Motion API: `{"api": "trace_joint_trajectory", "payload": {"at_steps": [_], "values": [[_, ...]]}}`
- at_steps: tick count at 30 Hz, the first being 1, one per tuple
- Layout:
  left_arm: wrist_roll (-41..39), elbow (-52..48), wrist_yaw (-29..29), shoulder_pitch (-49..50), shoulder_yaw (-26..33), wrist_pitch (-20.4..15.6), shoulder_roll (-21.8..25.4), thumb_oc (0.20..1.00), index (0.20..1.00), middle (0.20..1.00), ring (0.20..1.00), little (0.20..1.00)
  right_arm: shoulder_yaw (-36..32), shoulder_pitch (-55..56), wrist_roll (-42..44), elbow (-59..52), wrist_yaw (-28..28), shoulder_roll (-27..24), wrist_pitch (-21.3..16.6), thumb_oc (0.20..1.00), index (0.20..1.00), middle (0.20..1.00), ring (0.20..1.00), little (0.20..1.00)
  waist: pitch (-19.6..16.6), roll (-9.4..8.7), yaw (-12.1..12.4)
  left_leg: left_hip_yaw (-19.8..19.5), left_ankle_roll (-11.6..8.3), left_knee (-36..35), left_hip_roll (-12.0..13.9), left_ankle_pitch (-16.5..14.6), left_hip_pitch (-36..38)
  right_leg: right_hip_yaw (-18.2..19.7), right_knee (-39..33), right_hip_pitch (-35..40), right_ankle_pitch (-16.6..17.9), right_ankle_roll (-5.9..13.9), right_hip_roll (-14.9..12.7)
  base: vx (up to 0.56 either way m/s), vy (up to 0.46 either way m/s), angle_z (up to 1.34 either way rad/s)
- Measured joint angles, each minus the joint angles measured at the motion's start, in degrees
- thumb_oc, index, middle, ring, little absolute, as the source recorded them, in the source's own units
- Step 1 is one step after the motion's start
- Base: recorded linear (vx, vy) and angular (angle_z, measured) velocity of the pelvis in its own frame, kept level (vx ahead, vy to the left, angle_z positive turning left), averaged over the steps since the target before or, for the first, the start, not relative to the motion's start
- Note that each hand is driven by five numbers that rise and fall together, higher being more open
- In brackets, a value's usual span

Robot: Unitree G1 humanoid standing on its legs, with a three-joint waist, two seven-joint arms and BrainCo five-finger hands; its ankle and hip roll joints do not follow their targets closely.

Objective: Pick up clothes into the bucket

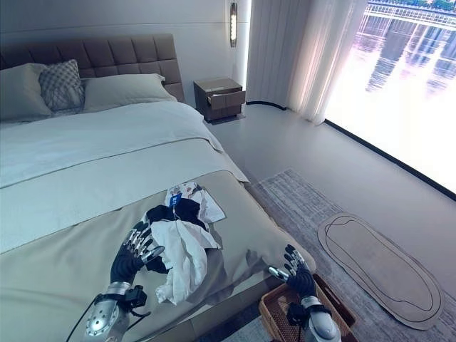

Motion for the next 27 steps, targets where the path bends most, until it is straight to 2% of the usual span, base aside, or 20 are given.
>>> {"api": "trace_joint_trajectory", "payload": {"at_steps": [11,18,21,25,27], "values": [[0.3,0.2,0.2,0.1,0.0,0.3,1.2,1.000,1.000,1.000,1.000,1.000,0.0,0.0,-0.1,0.0,0.1,-0.1,0.0,1.000,1.000,1.000,1.000,1.000,0.4,0.43,0.0,0.0,-0.20,0.0,0.0,-0.1,0.0,0.0,0.0,-0.1,-0.1,0.05,0.0,0.00,0.000,0.00],[11.8,3.8,2.3,0.0,-0.5,0.5,4.0,1.000,1.000,1.000,1.000,1.000,0.0,0.0,-0.3,0.0,1.1,-0.9,0.6,1.000,1.000,1.000,1.000,1.000,0.8,0.73,0.0,0.0,-0.22,0.3,-0.1,-0.2,-0.1,0.0,0.1,-0.2,-0.3,-0.11,0.0,-0.01,0.003,0.00],[18.7,6.1,4.6,-1.1,-1.7,0.7,6.4,1.000,1.000,1.000,1.000,1.000,0.1,-0.1,-0.4,0.0,1.1,-2.0,0.6,1.000,1.000,1.000,1.000,1.000,2.2,0.58,0.0,0.2,-0.35,0.7,-0.3,-0.3,-1.1,0.4,0.8,-1.4,-0.3,-0.12,-0.4,-0.07,0.031,-0.03],[27.7,7.7,7.8,-4.4,-3.3,1.0,8.6,1.000,1.000,1.000,1.000,1.000,0.1,-1.7,-0.4,0.0,1.1,-2.3,0.6,1.000,1.000,1.000,1.000,1.000,6.1,0.19,-0.1,0.5,0.03,2.4,-1.4,0.0,-3.8,1.1,2.3,-4.6,0.4,0.44,-0.9,-0.18,0.044,-0.06],[31.6,9.1,10.7,-10.3,-4.3,1.2,10.0,1.000,1.000,1.000,1.000,1.000,0.4,-5.1,-0.5,0.0,0.9,-3.2,0.6,1.000,1.000,1.000,1.000,1.000,10.2,-0.70,-0.1,0.9,0.06,5.1,-2.0,0.3,-8.3,2.2,4.0,-8.9,1.9,0.39,-1.7,-0.22,0.053,-0.14]]}}
